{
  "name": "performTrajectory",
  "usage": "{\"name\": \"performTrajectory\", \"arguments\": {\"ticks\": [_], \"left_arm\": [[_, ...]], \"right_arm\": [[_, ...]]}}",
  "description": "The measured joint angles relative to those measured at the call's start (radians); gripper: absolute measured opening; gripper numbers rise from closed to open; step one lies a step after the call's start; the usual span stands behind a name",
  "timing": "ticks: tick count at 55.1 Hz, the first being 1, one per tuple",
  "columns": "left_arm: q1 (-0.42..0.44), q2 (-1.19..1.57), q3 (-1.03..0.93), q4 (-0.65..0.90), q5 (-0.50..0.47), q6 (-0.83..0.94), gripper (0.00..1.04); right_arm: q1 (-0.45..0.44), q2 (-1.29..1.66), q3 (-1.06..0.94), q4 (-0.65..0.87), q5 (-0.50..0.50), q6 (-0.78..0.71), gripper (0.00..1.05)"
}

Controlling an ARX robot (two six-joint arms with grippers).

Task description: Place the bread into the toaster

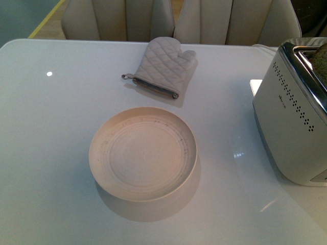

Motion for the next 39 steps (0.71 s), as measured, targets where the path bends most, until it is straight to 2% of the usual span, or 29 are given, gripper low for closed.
{"name": "performTrajectory", "arguments": {"ticks": [5, 39], "left_arm": [[0.000, 0.000, 0.000, 0.000, 0.000, 0.000, 0.97], [0.000, 0.000, 0.000, 0.000, 0.000, 0.000, 0.97]], "right_arm": [[0.000, -0.036, -0.040, 0.002, 0.000, -0.002, 0.02], [-0.001, -0.285, -0.190, -0.092, 0.000, -0.003, 0.02]]}}
